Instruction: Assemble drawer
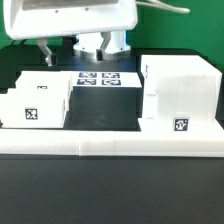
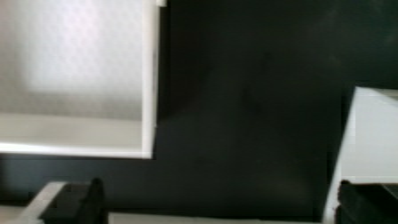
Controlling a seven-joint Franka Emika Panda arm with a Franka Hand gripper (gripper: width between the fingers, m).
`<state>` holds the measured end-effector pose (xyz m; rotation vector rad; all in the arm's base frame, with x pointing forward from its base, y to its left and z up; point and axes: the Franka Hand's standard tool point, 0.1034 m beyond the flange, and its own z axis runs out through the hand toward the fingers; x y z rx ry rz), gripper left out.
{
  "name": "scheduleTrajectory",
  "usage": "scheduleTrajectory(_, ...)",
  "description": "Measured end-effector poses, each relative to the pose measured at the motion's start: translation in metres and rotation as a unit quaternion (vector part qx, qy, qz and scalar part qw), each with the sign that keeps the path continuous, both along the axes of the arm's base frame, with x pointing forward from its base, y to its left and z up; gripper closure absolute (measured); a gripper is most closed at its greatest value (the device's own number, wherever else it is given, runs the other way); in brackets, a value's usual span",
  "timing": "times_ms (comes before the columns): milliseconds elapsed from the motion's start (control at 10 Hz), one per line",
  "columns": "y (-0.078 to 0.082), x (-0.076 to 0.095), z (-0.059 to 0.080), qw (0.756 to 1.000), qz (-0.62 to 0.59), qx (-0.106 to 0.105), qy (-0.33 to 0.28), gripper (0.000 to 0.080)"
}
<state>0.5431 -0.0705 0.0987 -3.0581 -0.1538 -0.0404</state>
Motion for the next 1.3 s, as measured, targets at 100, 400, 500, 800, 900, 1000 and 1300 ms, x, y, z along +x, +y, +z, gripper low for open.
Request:
scheduleTrajectory(100,-0.005,-0.005,-0.009,1.0,0.007,0.0,0.007,0.0151)
scheduleTrajectory(400,-0.019,-0.022,-0.045,0.999,-0.026,0.012,0.036,0.0151)
scheduleTrajectory(500,-0.02,-0.026,-0.054,0.999,-0.029,0.012,0.043,0.0151)
scheduleTrajectory(800,-0.02,-0.027,-0.059,0.999,-0.029,0.01,0.043,0.0151)
scheduleTrajectory(900,-0.02,-0.027,-0.059,0.999,-0.029,0.01,0.044,0.0151)
scheduleTrajectory(1000,-0.02,-0.027,-0.06,0.999,-0.026,0.009,0.043,0.0151)
scheduleTrajectory(1300,-0.021,-0.028,-0.081,0.999,-0.024,-0.006,0.032,0.0151)
